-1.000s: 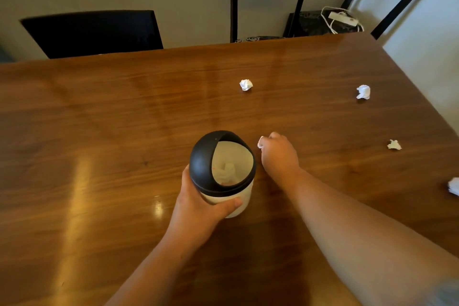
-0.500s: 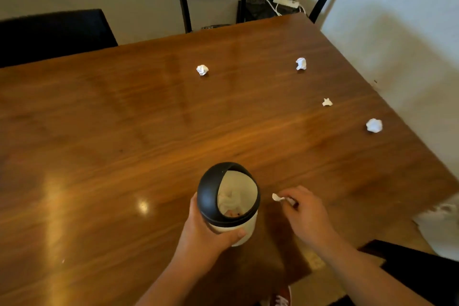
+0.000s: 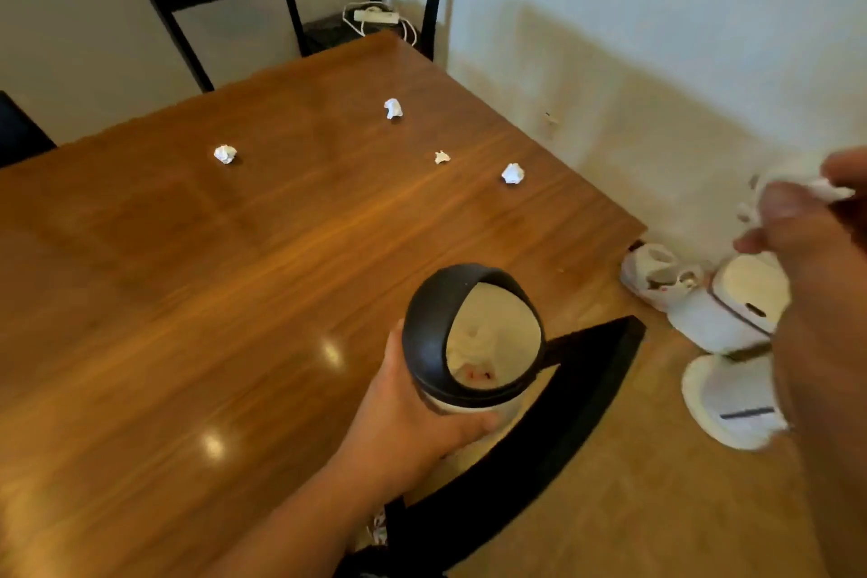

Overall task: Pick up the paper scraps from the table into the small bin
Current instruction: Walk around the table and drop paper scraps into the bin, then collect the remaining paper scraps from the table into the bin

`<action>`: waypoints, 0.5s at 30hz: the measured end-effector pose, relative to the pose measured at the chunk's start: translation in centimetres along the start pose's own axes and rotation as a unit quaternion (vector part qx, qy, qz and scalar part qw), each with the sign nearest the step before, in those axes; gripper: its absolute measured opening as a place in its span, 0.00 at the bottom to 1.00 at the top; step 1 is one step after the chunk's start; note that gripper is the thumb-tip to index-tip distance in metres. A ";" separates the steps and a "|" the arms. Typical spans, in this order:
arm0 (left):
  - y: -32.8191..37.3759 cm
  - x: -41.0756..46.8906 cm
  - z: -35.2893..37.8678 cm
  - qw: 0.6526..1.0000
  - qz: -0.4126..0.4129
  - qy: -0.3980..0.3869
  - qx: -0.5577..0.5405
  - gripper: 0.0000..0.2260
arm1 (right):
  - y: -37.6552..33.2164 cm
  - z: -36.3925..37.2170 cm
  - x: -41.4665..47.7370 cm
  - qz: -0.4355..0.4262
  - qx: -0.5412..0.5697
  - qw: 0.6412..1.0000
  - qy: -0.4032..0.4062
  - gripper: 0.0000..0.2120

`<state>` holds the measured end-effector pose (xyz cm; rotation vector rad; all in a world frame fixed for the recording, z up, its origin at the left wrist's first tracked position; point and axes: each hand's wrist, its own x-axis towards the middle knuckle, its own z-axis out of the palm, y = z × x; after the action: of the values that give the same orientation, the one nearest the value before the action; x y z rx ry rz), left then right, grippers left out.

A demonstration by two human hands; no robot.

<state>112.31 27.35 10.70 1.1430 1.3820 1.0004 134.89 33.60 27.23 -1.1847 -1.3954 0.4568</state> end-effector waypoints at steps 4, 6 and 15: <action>2.4 -0.8 7.7 0.997 0.051 -0.045 0.028 0.53 | 0.4 -5.9 -2.9 -0.043 -0.016 0.999 0.026 0.07; 2.7 -1.7 11.8 0.994 0.071 -0.068 0.039 0.51 | 2.3 -8.4 -5.0 -0.035 -0.125 0.982 -0.134 0.10; 0.0 -6.6 26.5 0.983 0.042 -0.162 0.078 0.47 | 13.9 -29.4 -15.6 0.252 -0.234 0.931 -0.126 0.07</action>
<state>138.66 20.50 8.96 1.4228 1.1716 0.7335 163.44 15.55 14.72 -1.9529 -1.4560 0.6726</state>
